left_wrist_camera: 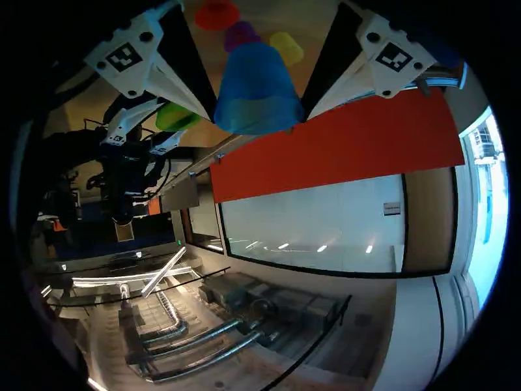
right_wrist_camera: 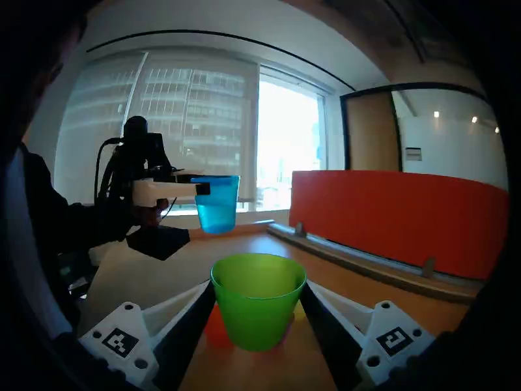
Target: Pour water
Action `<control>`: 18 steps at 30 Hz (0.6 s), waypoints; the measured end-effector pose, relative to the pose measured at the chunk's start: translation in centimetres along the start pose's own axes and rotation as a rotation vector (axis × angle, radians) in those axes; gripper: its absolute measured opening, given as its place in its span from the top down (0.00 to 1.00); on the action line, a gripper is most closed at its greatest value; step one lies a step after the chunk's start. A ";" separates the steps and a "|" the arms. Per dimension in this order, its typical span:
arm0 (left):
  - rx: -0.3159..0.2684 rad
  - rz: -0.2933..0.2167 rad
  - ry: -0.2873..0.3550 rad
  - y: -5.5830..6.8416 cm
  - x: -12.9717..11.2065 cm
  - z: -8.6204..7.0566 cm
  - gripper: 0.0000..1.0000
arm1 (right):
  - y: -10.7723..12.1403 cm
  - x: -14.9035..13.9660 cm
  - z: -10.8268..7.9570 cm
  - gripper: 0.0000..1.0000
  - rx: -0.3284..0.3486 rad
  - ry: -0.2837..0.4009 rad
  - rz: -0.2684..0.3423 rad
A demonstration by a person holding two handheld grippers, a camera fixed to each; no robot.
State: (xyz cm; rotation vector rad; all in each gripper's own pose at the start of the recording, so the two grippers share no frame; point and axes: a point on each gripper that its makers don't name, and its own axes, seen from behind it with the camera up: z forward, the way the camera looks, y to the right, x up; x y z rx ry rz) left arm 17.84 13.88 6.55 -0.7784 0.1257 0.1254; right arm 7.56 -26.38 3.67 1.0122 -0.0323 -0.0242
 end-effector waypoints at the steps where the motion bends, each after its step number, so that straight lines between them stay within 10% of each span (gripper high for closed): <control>1: 0.004 0.012 0.002 -0.1 0.1 0.0 0.11 | -0.2 -0.1 0.1 0.09 0.006 -0.001 0.003; 18: 0.023 0.209 0.023 0.4 1.8 -0.2 0.11 | -2.6 -0.3 1.0 0.09 0.068 -0.003 0.015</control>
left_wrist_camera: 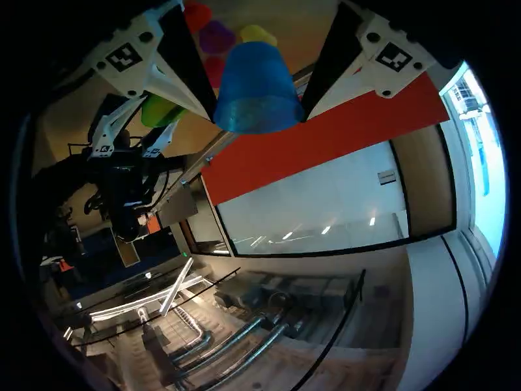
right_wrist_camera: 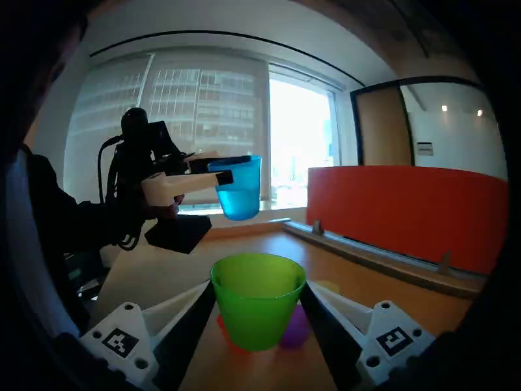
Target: Pour water
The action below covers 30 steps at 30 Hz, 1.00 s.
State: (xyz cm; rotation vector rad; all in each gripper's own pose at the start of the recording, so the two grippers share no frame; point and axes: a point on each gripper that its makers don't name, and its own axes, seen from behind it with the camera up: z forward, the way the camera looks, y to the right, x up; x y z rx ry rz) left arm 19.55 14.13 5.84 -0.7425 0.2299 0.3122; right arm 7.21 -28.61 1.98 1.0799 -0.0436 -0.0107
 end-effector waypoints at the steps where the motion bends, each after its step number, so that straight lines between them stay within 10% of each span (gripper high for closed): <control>1: 0.000 0.012 -0.001 0.0 0.1 0.0 0.11 | -0.2 0.0 0.1 0.09 0.004 0.000 0.000; 30: -0.047 0.348 0.045 2.2 2.6 1.0 0.11 | -4.2 0.3 2.7 0.09 0.118 -0.015 -0.018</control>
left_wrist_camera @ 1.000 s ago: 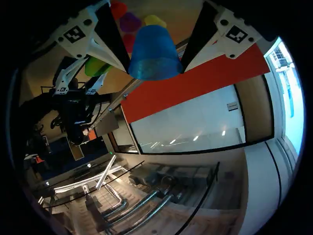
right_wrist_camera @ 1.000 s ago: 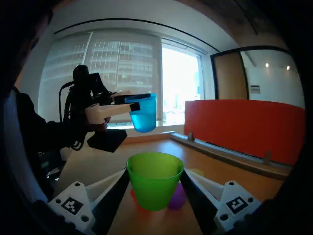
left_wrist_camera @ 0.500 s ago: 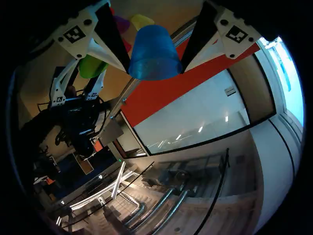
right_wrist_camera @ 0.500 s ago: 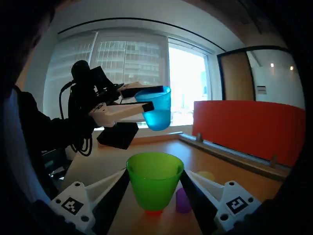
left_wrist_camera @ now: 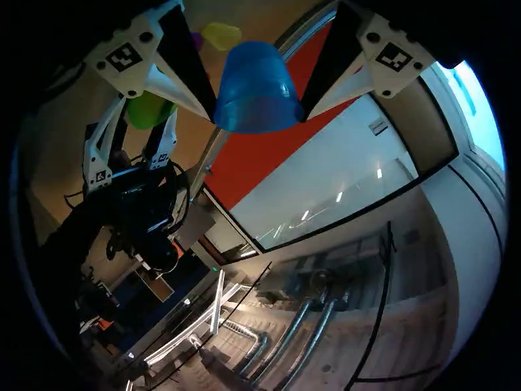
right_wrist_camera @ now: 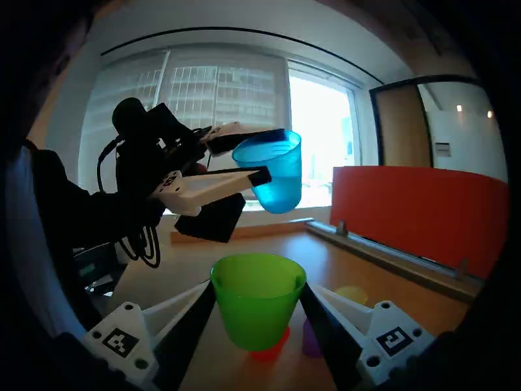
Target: Pour water
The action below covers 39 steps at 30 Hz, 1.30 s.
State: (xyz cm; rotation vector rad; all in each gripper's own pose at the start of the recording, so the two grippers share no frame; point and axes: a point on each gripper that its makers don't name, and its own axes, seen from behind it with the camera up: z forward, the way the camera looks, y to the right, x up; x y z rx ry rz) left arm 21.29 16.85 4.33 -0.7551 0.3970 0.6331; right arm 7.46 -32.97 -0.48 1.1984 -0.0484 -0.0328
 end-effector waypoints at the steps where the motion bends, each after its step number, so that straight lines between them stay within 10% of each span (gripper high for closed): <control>1: -0.001 0.010 0.002 0.1 0.1 0.0 0.11 | 0.1 0.0 0.0 0.09 -0.002 0.000 -0.002; 39: -0.037 0.241 0.023 1.8 1.3 -0.1 0.11 | -0.6 0.7 0.1 0.09 0.046 -0.012 -0.038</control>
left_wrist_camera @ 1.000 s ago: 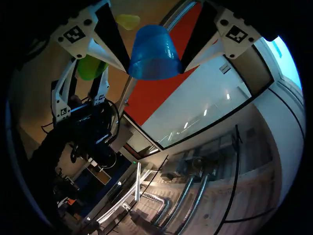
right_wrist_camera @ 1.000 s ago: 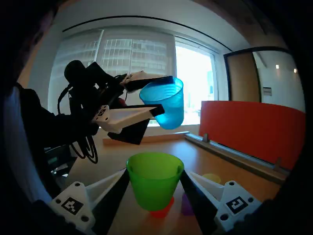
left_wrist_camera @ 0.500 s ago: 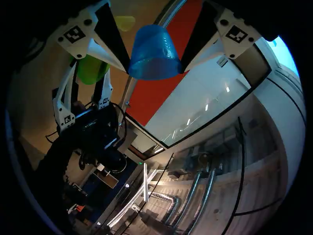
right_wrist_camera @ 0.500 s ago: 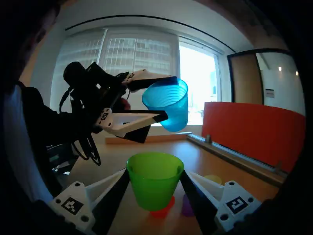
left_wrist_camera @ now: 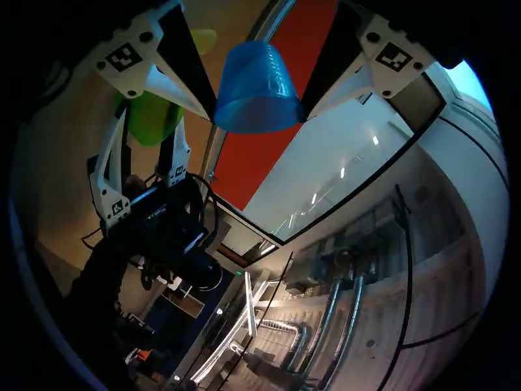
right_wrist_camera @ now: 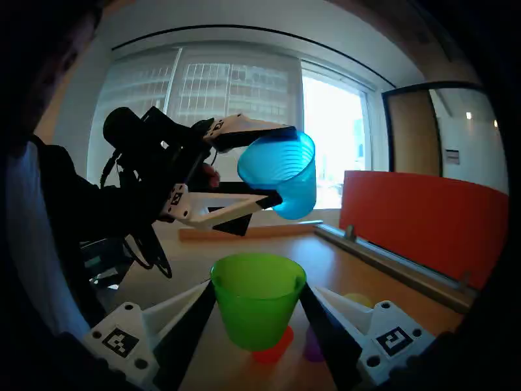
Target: Pour water
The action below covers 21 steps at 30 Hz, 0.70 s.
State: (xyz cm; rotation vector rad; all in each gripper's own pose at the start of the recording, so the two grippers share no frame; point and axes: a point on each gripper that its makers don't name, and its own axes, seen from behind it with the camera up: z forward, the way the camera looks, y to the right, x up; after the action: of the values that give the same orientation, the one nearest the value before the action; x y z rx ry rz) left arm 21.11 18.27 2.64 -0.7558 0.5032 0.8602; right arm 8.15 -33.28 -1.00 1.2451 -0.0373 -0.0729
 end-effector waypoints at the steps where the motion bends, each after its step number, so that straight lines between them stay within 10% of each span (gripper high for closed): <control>1: 0.000 0.004 -0.001 0.0 0.0 0.0 0.11 | 0.0 0.0 0.0 0.09 0.001 -0.001 0.000; 21: -0.006 0.087 0.000 -0.1 0.3 0.2 0.11 | -0.1 -0.5 0.2 0.09 0.010 -0.008 0.001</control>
State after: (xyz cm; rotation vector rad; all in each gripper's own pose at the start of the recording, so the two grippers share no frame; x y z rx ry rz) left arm 21.36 18.55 2.57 -0.7433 0.5366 0.9431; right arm 7.64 -33.41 -1.02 1.2546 -0.0449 -0.0772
